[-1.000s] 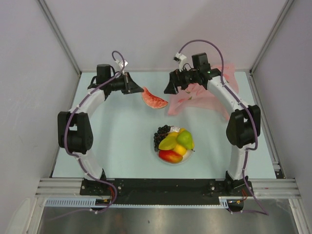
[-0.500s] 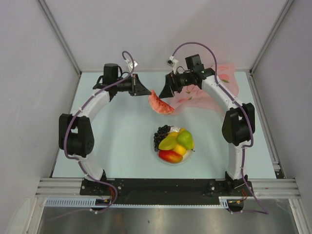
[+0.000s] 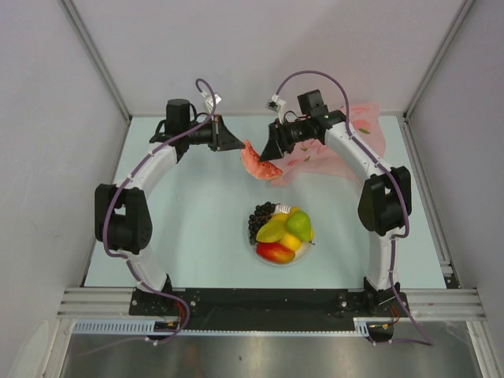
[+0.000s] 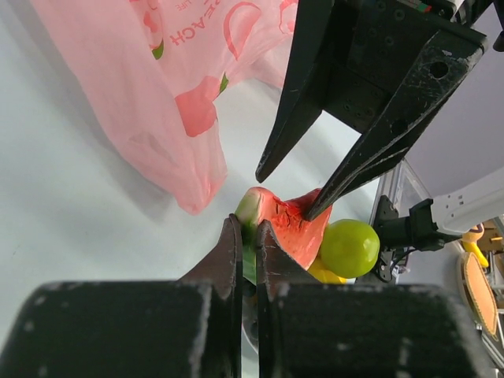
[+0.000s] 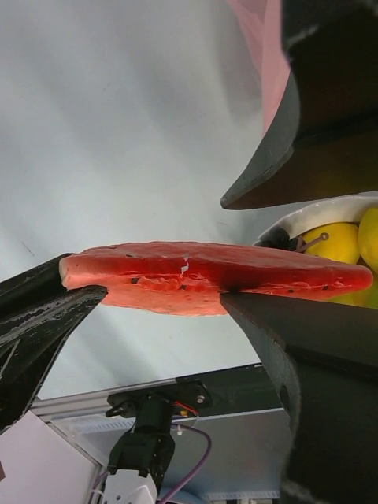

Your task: Take the fake fruits out of the plastic bag

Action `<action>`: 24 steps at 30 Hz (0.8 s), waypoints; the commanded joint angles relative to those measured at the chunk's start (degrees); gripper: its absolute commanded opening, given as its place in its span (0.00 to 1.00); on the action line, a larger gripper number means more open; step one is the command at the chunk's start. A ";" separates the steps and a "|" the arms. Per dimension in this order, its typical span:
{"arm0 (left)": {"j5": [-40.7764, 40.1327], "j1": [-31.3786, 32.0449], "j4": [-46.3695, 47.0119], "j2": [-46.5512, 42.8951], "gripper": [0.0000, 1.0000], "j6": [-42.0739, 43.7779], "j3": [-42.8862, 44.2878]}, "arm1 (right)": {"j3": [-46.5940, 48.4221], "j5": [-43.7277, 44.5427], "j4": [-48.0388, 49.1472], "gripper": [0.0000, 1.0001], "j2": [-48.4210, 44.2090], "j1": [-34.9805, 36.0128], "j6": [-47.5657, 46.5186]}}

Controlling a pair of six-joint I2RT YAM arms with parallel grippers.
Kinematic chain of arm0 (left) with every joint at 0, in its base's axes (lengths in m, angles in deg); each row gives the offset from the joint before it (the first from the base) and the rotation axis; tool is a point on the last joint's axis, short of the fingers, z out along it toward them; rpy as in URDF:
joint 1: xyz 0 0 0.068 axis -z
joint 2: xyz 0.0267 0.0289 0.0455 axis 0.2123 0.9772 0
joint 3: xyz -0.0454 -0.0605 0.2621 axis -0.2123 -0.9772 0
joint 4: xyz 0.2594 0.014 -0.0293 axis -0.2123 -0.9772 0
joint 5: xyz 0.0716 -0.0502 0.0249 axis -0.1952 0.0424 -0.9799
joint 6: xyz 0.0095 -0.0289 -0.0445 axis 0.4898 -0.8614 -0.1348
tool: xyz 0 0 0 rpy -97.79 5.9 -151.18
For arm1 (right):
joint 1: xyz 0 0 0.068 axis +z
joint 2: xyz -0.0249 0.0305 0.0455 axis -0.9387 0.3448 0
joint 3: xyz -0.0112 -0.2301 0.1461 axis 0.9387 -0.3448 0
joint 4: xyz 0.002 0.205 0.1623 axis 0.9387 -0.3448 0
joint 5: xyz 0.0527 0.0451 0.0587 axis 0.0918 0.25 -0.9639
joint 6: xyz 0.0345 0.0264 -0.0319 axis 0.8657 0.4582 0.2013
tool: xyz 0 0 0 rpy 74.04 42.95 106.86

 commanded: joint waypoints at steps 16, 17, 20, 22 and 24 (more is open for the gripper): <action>-3.89 0.64 5.49 -3.51 0.54 -4.01 -0.17 | -2.53 3.26 -7.58 0.19 -4.81 -0.06 -11.49; -4.60 0.47 4.18 -3.87 0.58 -3.40 -0.34 | -3.14 4.67 -8.82 0.18 -5.52 -0.15 -15.86; -8.64 -0.24 0.66 -5.27 0.72 1.33 -0.87 | -4.81 11.52 -15.59 0.13 -8.58 -0.42 -23.53; -10.22 -0.94 -0.14 -5.98 0.72 2.49 -1.66 | -10.16 15.56 -16.13 0.13 -11.14 -0.50 -26.19; -10.67 -1.64 0.20 -6.86 0.73 2.50 -2.98 | -15.24 16.81 -15.69 0.13 -15.27 -0.77 -26.54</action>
